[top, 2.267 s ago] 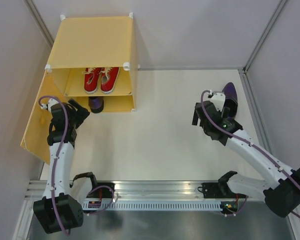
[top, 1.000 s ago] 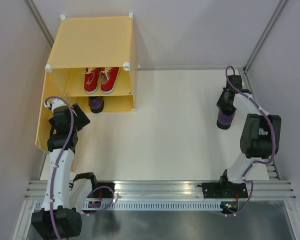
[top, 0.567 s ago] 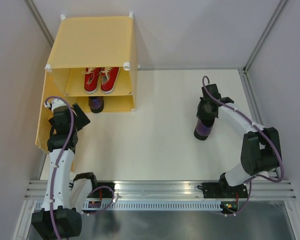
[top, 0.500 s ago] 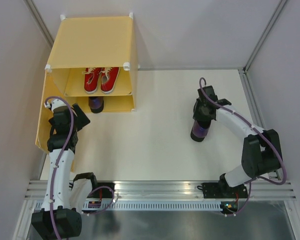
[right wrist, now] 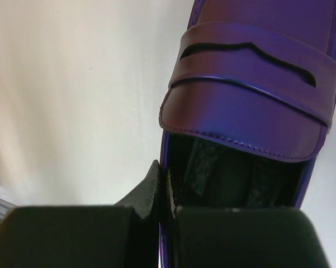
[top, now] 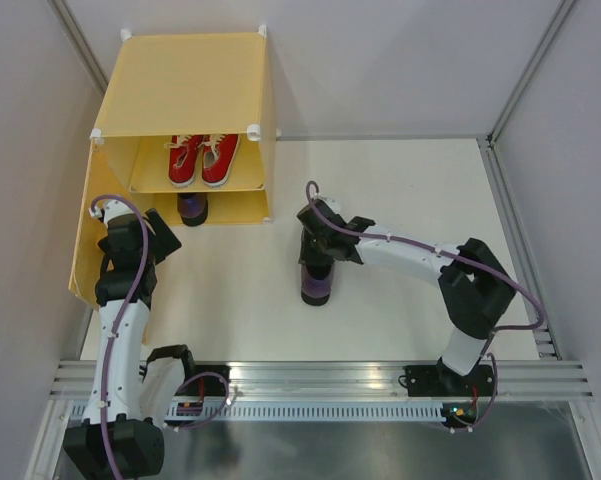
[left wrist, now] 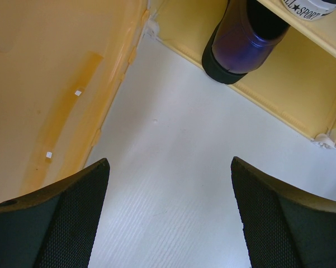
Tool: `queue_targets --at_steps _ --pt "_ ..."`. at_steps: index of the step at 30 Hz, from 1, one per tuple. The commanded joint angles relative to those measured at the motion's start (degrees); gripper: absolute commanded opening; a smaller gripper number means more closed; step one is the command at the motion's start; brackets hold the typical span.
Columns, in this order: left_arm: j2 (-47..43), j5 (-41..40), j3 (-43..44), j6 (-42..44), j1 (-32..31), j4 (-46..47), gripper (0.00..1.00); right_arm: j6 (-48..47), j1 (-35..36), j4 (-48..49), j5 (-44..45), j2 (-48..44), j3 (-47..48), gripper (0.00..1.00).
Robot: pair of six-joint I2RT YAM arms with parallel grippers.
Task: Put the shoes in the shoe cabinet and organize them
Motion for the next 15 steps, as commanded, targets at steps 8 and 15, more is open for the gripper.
queue_targets --at_steps 8,15 --pt "-0.23 1.87 -0.3 0.91 -0.14 0.81 0.91 7.38 7.0 9.0 1.22 10.06 13.36 0.2" --pt "-1.1 6.79 -1.27 2.14 -0.23 3.09 0.92 2.81 8.94 7.33 1.49 8.5 16.19 0.52"
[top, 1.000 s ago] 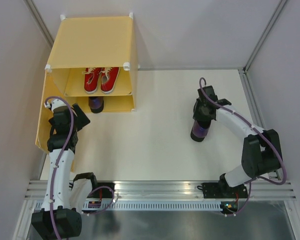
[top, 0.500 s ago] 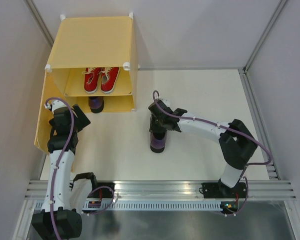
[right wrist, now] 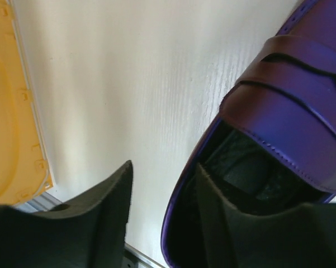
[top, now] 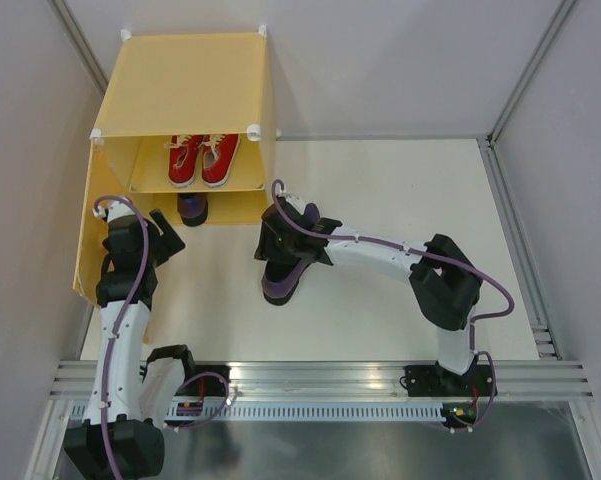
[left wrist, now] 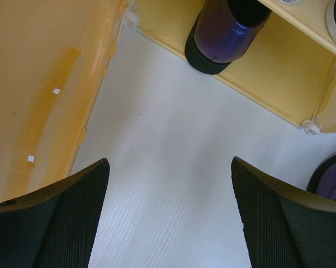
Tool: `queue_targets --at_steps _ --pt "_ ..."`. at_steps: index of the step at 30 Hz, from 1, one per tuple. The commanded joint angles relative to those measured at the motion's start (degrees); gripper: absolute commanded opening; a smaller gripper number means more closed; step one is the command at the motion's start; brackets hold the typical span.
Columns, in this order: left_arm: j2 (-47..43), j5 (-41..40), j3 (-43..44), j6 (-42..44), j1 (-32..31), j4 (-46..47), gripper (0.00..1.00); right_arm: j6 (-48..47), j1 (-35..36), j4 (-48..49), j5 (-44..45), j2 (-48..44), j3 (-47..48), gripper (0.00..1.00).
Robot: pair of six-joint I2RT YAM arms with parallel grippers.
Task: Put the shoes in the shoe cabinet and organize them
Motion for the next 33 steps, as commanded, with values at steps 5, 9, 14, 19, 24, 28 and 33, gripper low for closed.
queue_targets --at_steps 5,9,14,19,24,28,33 --pt "-2.24 -1.31 -1.1 1.57 -0.14 1.91 0.95 -7.61 0.87 1.45 3.14 -10.0 -2.32 0.6" --pt "-2.34 -6.14 -0.31 -0.27 0.03 -0.45 0.97 -11.67 0.78 1.18 5.95 -16.94 -6.55 0.6" --pt "-0.67 -7.47 3.47 -3.26 2.92 -3.53 0.97 -14.83 0.7 0.65 7.36 -21.87 -11.37 0.6" --pt "3.71 3.4 3.65 -8.26 14.78 -4.15 0.98 -17.55 0.78 0.65 8.59 -27.32 -15.95 0.62" --pt "3.91 19.15 2.77 -8.72 17.79 -1.96 0.97 -19.05 0.7 1.61 12.53 -34.08 -23.07 0.62" --pt "0.04 24.6 1.11 -5.47 14.98 -0.9 0.97 -19.67 0.61 2.41 13.69 -37.52 -26.76 0.62" --pt "-1.55 27.87 -1.18 -4.93 1.73 -0.9 0.97 -20.72 0.52 2.76 14.74 -39.81 -29.23 0.64"
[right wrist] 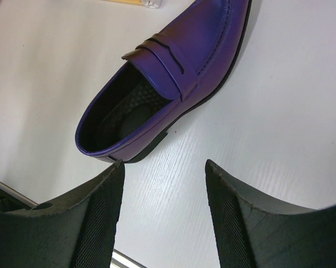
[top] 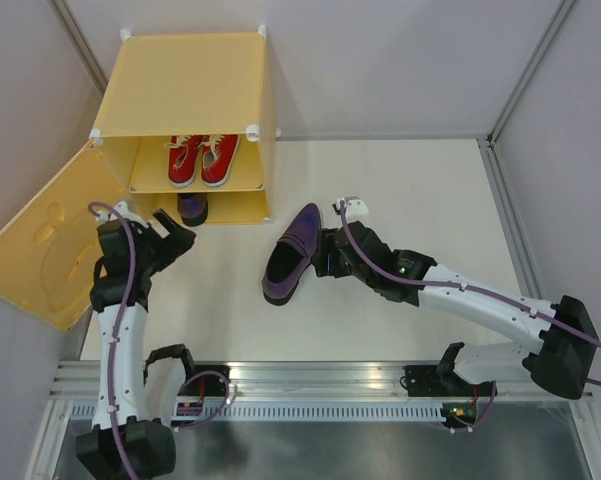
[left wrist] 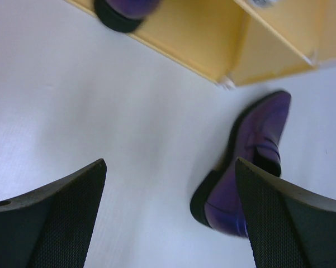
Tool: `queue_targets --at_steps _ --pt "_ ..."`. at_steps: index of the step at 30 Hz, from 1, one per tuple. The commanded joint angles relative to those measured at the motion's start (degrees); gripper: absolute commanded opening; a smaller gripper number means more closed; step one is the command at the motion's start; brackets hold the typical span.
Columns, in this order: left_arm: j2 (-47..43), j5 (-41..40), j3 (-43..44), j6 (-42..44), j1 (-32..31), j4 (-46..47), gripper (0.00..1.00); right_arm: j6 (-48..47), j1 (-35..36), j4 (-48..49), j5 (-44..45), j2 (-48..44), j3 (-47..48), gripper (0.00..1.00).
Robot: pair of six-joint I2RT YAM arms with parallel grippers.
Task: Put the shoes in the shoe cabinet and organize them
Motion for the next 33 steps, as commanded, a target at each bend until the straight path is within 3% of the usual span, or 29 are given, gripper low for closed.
queue_targets --at_steps 1,3,11,22,24,31,33 --pt "-0.5 5.29 -2.27 0.49 -9.47 1.63 0.97 -1.67 -0.05 2.06 2.65 -1.89 -1.6 0.65" --pt "0.2 2.74 -3.24 -0.66 -18.5 2.42 0.97 -1.84 -0.14 1.8 3.01 -2.42 -2.39 0.66" --pt "10.12 -5.6 -7.29 -7.69 -38.21 12.17 0.9 -1.58 -0.31 1.01 3.62 -3.82 -5.38 0.67" --pt "31.92 -14.66 -0.61 -8.75 -46.68 19.12 0.8 -0.52 -0.49 -1.28 5.64 -6.11 -6.7 0.67" --pt "34.83 -14.58 -0.26 -8.92 -47.21 20.97 0.72 -0.26 -0.4 -1.54 5.82 -6.2 -6.79 0.67" --pt "35.11 -16.51 -2.28 -9.98 -47.3 22.03 0.12 0.53 -0.49 -2.59 5.99 -6.72 -7.32 0.66" --pt "32.74 -17.04 -4.2 -10.06 -47.21 21.59 0.04 0.79 -0.49 -2.6 6.17 -6.9 -7.4 0.67"
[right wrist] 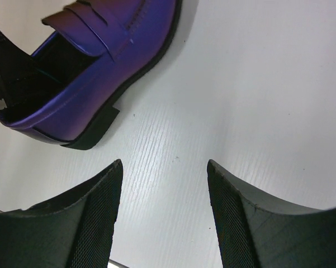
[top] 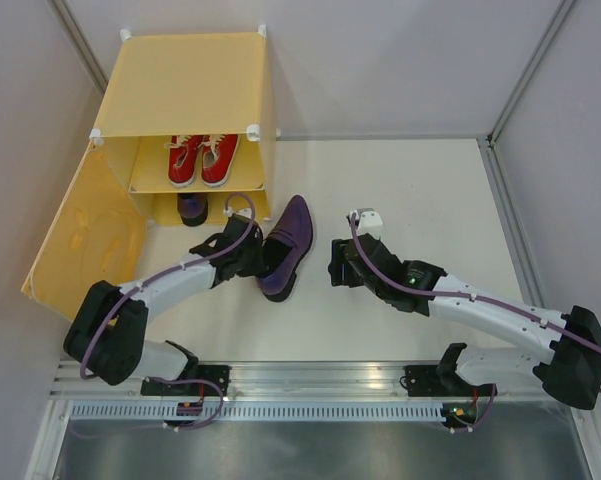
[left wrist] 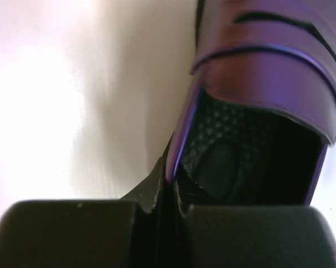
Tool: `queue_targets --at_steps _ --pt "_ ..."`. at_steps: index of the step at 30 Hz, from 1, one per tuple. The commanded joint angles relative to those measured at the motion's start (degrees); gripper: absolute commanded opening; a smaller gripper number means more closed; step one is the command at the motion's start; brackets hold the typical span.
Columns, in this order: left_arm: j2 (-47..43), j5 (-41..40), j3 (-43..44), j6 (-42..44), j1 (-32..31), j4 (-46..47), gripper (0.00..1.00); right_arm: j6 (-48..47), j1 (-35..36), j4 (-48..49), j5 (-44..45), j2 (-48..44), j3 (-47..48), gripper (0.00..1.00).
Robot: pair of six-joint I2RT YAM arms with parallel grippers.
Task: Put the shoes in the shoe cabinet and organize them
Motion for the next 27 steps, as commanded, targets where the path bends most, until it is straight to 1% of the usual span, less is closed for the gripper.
queue_targets --at_steps 1,5,7,9,12,14,18,19,21,25,27 --pt "-4.83 -3.14 -2.81 -1.41 -0.08 2.09 0.03 1.01 -0.1 -0.02 1.8 -1.81 -0.39 0.66" --pt "-10.12 -7.18 -4.49 -1.15 0.18 -2.82 0.02 1.28 -0.18 0.16 1.36 -1.46 -0.3 0.67" --pt "-12.58 -10.08 -4.49 -0.97 0.79 -7.46 0.02 1.45 -0.18 0.51 1.01 -1.37 -0.3 0.66" --pt "-14.52 -11.49 -4.66 -0.97 1.49 -10.29 0.02 1.63 -0.18 0.51 0.92 -1.46 -0.3 0.67" --pt "-19.17 -11.15 -5.98 -1.67 3.86 -13.81 0.02 1.72 -0.09 0.68 0.84 -1.72 -0.56 0.67" --pt "-22.68 -10.97 -7.03 -2.37 6.15 -16.01 0.02 1.8 -0.18 0.77 0.92 -1.72 -0.65 0.66" --pt "-26.29 -9.74 -7.13 -2.29 10.89 -18.74 0.02 1.8 -0.18 1.21 0.31 -1.46 -0.57 0.66" --pt "-26.74 -9.56 -7.04 -2.12 12.73 -19.35 0.02 1.8 -0.09 1.13 0.13 -1.37 -0.57 0.67" --pt "-27.62 -9.91 -6.69 -0.98 14.41 -20.67 0.02 1.72 -0.18 1.13 0.3 -1.54 -0.57 0.67" --pt "-27.89 -9.56 -6.16 0.26 20.99 -21.55 0.02 1.8 -0.1 1.04 0.75 -2.25 -1.18 0.67" --pt "-28.15 -9.3 -5.63 0.08 22.32 -21.38 0.02 1.8 -0.18 0.95 0.66 -2.42 -1.27 0.67"
